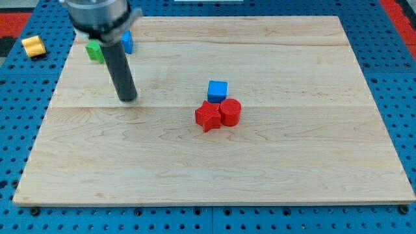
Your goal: Move the red circle to the top right of the board
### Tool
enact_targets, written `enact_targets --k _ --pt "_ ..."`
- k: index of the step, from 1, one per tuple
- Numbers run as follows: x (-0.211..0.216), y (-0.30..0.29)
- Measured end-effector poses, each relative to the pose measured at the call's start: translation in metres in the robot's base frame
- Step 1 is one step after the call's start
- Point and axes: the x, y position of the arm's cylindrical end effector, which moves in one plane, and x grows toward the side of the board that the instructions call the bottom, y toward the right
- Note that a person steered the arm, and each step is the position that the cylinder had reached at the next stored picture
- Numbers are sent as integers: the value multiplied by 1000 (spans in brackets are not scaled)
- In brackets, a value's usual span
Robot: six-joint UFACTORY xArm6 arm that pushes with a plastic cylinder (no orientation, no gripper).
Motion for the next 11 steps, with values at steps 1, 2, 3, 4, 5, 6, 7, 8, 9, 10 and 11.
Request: enact_targets --k 1,2,3,4,5,6,7,8,9,10,11 --pt "31 39" --pt "31 118" --pt "22 213" --pt "-16 240" --pt "-43 236" --pt "-24 260" --pt "-5 207" --pt "-56 194" --pt "-113 204" --pt "-107 272" --pt "-95 278"
